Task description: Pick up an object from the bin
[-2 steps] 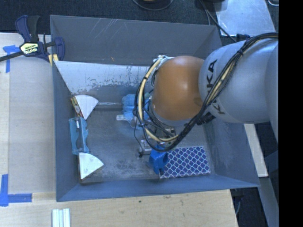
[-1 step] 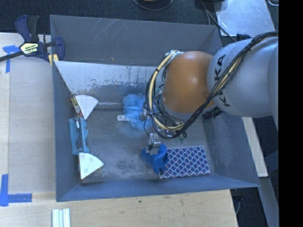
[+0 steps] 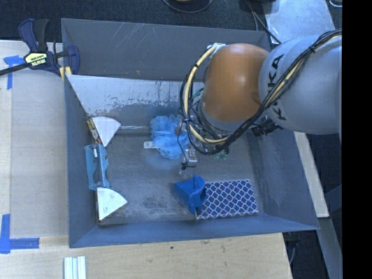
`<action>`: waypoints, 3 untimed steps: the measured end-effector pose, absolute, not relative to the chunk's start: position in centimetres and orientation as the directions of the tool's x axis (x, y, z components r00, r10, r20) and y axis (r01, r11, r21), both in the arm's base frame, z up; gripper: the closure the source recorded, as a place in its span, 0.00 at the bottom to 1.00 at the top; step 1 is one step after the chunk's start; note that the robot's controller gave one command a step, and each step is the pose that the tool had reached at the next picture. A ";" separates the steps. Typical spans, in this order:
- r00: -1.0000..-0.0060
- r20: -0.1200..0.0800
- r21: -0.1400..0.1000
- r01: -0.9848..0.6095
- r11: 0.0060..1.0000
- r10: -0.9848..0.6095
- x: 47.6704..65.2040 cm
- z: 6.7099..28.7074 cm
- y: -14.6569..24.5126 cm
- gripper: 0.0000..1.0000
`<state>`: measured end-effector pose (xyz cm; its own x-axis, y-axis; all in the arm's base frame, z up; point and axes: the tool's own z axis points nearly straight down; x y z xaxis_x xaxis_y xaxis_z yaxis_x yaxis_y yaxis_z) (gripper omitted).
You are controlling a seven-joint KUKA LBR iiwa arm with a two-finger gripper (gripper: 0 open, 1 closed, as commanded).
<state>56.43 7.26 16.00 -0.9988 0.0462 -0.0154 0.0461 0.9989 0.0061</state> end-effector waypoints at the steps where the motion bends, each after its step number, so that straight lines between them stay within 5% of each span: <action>1: -0.984 -0.022 0.005 0.177 0.984 0.177 57.9 7.0 2.8 0.00; 2: -0.980 -0.023 0.009 0.199 0.980 0.199 59.2 7.2 3.1 1.00; 3: -0.980 -0.023 0.009 0.199 0.980 0.199 59.2 7.2 3.1 1.00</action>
Offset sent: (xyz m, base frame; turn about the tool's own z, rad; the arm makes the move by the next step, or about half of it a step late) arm 0.0253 -0.0398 -0.0900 0.1529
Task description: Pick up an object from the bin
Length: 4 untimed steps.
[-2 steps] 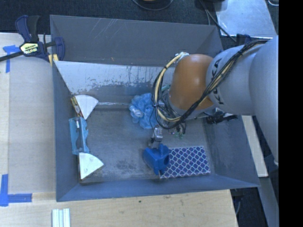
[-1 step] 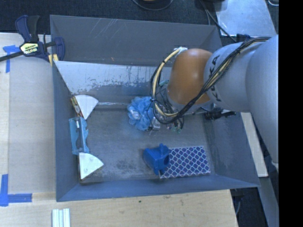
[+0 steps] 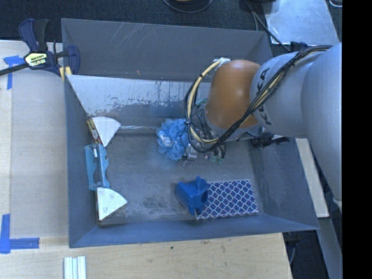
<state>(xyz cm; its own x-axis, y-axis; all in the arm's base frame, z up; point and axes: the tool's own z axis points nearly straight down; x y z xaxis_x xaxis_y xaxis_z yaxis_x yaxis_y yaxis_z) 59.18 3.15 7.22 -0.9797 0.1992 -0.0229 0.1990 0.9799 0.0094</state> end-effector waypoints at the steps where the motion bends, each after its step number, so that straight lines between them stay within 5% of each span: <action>1: -0.988 -0.028 0.008 0.153 0.988 0.154 61.6 7.2 5.1 1.00; 4: -0.998 -0.038 0.007 0.058 0.998 0.059 62.6 7.1 11.4 1.00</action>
Offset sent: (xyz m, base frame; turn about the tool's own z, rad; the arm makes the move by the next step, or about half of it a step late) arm 0.0231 0.0330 -0.0022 -0.0993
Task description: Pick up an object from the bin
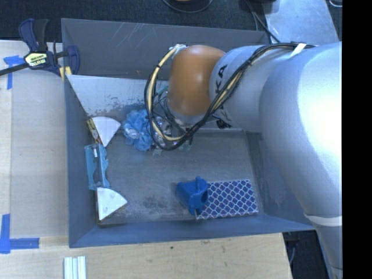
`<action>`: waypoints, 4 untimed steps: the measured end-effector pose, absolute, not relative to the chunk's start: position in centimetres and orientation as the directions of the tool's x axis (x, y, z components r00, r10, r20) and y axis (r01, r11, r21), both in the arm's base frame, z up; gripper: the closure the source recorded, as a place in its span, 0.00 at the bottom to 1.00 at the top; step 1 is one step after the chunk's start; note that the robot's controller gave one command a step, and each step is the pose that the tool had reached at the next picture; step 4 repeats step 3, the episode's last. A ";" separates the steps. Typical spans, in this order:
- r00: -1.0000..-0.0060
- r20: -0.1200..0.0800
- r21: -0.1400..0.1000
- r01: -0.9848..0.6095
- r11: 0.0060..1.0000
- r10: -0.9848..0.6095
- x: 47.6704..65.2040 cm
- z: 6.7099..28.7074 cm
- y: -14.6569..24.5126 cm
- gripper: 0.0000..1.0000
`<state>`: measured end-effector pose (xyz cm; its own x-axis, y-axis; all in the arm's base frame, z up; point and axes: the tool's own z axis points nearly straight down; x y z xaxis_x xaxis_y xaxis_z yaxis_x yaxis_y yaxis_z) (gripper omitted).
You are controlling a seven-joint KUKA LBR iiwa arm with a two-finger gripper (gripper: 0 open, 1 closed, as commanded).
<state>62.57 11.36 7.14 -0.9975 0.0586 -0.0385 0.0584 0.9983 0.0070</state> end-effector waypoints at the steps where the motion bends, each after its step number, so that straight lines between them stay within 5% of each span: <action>1: -0.999 -0.035 0.005 0.019 1.000 0.020 60.7 7.2 14.9 1.00; 2: -0.999 -0.049 0.005 0.001 1.000 0.001 60.9 13.4 12.4 1.00; 3: -0.999 -0.036 0.006 0.040 0.999 0.040 61.4 9.8 15.9 1.00; 4: -0.999 -0.036 0.006 0.040 0.999 0.040 61.4 9.8 15.9 1.00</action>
Offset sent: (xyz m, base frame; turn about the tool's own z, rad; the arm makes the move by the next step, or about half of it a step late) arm -0.0196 0.0120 0.0590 -0.0594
